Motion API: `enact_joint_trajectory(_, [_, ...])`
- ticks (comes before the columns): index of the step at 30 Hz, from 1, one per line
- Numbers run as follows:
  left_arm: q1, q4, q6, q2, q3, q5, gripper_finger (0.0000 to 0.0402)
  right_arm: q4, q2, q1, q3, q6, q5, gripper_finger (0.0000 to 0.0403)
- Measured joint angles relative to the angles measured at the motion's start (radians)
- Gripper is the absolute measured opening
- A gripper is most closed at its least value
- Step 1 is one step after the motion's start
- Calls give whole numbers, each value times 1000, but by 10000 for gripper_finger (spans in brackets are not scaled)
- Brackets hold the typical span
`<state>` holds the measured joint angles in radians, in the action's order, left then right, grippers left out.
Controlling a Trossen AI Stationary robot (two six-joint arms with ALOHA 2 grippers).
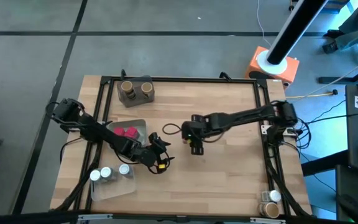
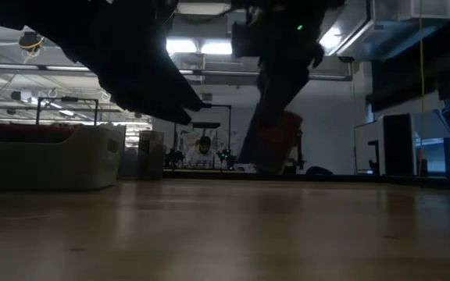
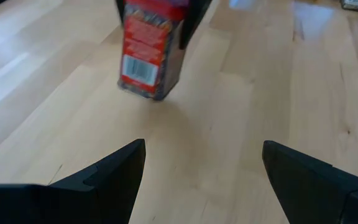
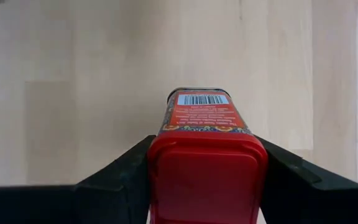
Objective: Sort spices by type
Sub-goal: Put the red seasoning can into the gray bin
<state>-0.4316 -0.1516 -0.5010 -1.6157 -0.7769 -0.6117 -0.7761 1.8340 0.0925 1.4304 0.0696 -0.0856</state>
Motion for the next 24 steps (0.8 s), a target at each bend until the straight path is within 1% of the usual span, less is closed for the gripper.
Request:
enact_joint_trajectory(3, [0, 12, -1, 0, 0, 0, 308, -13, 45, -17, 29, -1, 6, 217])
enact_joint_trajectory(6, [2, 10, 0, 0, 0, 0, 308, -11, 61, -31, 33, -1, 52, 217])
enact_joint_trajectory(8, [2, 10, 0, 0, 0, 0, 308, -8, 68, -31, 33, -1, 57, 225])
enact_joint_trajectory(11, [7, 10, 0, 0, 0, 0, 308, -6, 69, -28, 32, -14, 54, 249])
enact_joint_trajectory(13, [9, 10, 0, 0, 0, 0, 308, 2, 69, -28, 33, -21, 53, 256])
enact_joint_trajectory(21, [9, 1, -9, 0, 0, 0, 308, 18, 68, -28, 33, -40, 52, 263])
enact_joint_trajectory(24, [10, -17, 1, 0, 0, 0, 308, -40, 42, -23, 32, -49, 54, 264])
